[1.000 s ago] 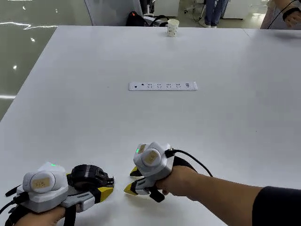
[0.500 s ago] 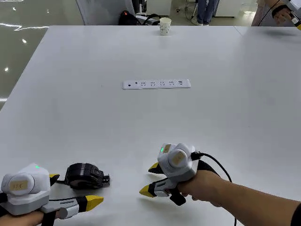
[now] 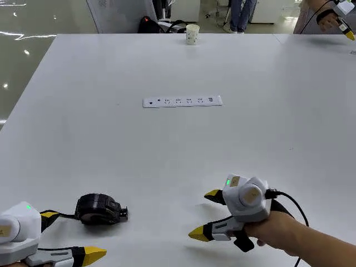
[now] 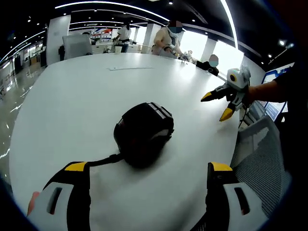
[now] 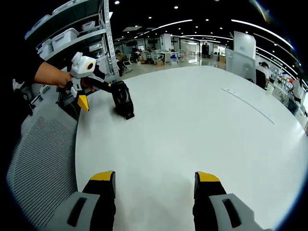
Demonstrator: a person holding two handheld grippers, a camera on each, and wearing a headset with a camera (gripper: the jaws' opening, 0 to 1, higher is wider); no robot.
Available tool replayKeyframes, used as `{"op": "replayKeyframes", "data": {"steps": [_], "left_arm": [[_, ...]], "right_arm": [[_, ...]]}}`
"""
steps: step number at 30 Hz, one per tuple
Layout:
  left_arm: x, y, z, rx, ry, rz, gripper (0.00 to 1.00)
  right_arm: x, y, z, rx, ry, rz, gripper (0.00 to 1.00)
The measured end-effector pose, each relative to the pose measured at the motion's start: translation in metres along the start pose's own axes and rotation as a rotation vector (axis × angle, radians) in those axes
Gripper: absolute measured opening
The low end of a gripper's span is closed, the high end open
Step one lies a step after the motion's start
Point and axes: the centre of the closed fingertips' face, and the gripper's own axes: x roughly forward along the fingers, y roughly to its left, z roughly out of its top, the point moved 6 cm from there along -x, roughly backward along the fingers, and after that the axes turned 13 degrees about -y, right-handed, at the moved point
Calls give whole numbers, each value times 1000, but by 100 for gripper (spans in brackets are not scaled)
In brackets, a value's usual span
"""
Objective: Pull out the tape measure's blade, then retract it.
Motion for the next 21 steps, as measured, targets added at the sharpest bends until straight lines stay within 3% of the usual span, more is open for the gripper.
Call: {"op": "replayKeyframes", "data": {"steps": [2,9,16,21], "left_arm": [[-3,2,-2,4,29,9,99],[-13,4,1,16,31,-6,99],[-20,6,3,95,50,-17,99],[-27,10,5,55,26,-22,99]], "right_arm": [[-9,-2,-6,4,5,-9,66],[-37,-10,-14,28,-11,-54,71],[-59,-11,-28,16,8,-61,79],[-75,-15,-34,4,24,-75,83]]}}
